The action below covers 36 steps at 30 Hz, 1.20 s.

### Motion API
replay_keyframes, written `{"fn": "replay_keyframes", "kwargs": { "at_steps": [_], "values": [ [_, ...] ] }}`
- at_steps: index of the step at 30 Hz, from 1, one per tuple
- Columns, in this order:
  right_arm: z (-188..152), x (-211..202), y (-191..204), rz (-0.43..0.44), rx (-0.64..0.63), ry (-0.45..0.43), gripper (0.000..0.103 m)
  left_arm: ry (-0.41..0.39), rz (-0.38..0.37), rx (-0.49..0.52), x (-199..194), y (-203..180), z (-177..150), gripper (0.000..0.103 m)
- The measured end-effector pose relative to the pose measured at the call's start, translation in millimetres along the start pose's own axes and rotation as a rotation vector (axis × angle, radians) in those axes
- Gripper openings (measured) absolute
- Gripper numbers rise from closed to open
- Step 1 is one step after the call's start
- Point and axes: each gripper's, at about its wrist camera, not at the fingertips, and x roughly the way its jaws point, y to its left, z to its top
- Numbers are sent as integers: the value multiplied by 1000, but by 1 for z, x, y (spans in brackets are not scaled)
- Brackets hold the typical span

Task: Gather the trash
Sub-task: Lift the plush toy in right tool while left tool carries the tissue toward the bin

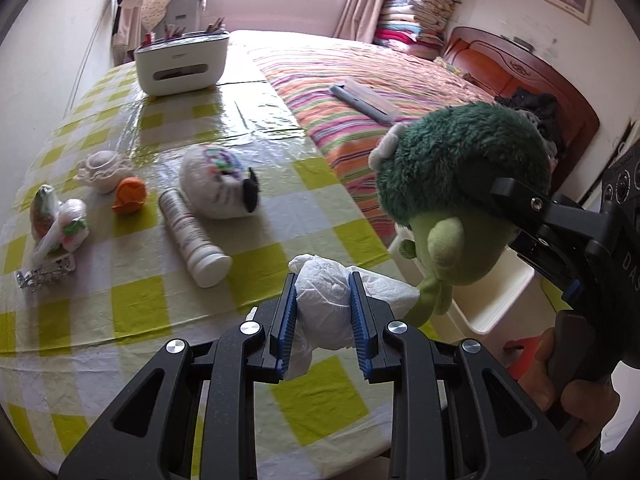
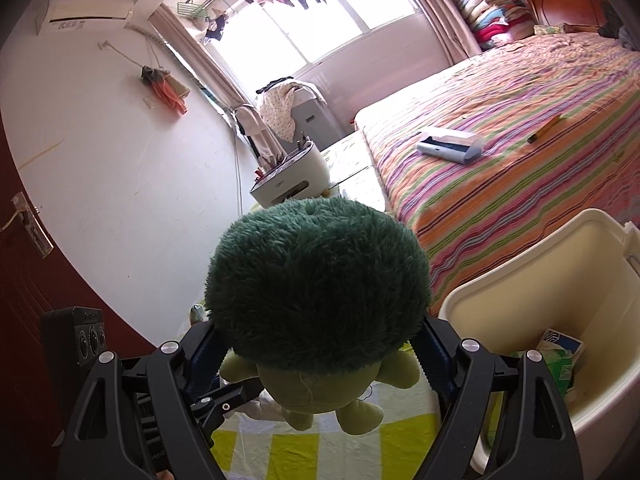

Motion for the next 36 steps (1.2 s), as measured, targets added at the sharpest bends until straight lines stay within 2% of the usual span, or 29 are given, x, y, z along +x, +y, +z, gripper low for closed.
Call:
{"fn": "replay_keyframes", "kwargs": {
  "at_steps": [16,36],
  "values": [
    [10,-27,-33,-28,52,-49,79,18,-34,80,16,-52,6,25],
    [15,-60,-86,-109,140,-96,80,78,-86,173,60,-114,12,25]
  ]
}}
